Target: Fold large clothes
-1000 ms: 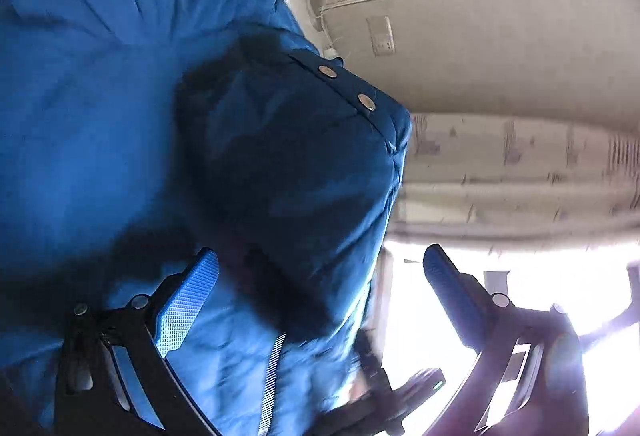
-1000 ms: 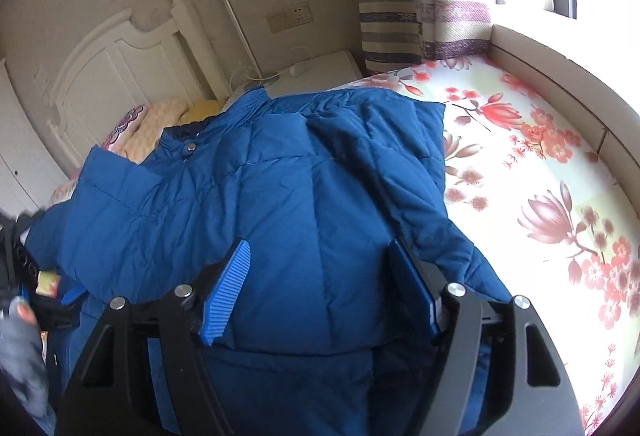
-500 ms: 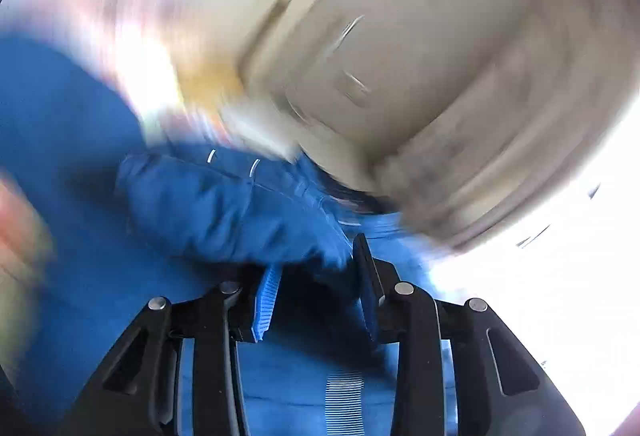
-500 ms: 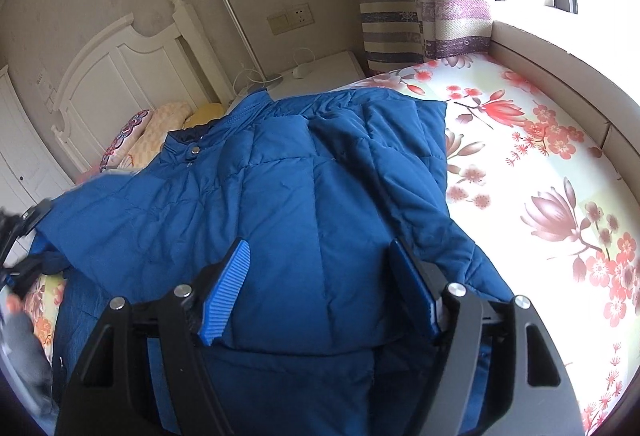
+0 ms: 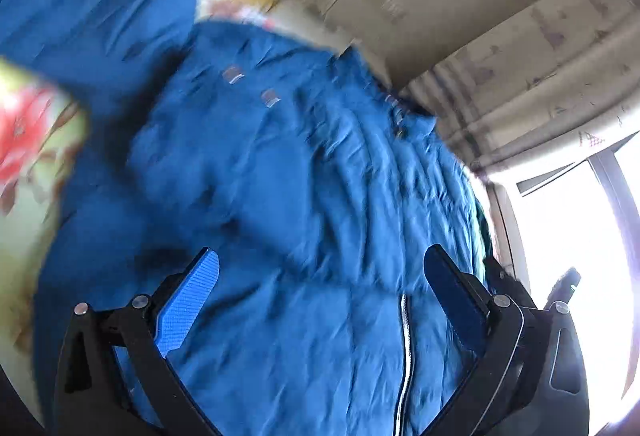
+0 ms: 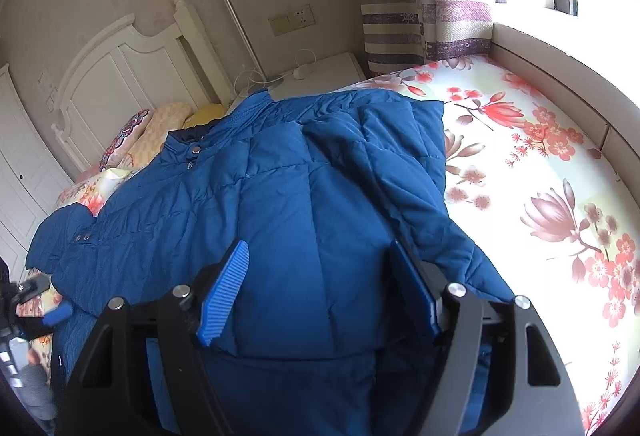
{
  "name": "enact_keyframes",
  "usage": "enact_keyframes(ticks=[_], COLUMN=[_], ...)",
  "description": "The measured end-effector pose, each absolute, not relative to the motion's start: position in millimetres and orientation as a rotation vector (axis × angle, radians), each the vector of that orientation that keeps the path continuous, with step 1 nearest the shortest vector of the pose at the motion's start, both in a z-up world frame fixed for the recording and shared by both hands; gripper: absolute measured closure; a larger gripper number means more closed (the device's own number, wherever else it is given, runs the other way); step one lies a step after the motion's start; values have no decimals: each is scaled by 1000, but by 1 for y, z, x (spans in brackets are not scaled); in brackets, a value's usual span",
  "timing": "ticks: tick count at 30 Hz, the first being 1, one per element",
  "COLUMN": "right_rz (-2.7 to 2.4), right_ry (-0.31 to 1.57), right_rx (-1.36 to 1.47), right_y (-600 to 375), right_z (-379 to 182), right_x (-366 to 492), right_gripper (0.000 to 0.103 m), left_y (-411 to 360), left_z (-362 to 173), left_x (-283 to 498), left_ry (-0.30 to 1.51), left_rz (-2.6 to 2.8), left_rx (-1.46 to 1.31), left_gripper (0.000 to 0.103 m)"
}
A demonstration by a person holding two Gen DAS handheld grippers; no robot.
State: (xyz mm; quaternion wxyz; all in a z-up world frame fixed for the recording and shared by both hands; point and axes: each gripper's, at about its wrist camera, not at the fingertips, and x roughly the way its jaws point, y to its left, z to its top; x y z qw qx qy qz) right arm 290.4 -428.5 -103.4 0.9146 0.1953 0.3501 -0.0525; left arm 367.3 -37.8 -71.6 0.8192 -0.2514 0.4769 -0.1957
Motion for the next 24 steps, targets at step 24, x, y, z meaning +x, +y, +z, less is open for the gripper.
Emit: enact_keyframes(ticks=[24], right_rz=[-183], right_ry=[482], right_rx=[271], right_y=[-413], right_z=[-67], right_x=[253], right_gripper=[37], left_y=[-60], left_z=[-95], left_x=[381], left_ry=[873], left_rz=[-276], left_rx=[-68], left_gripper=[4])
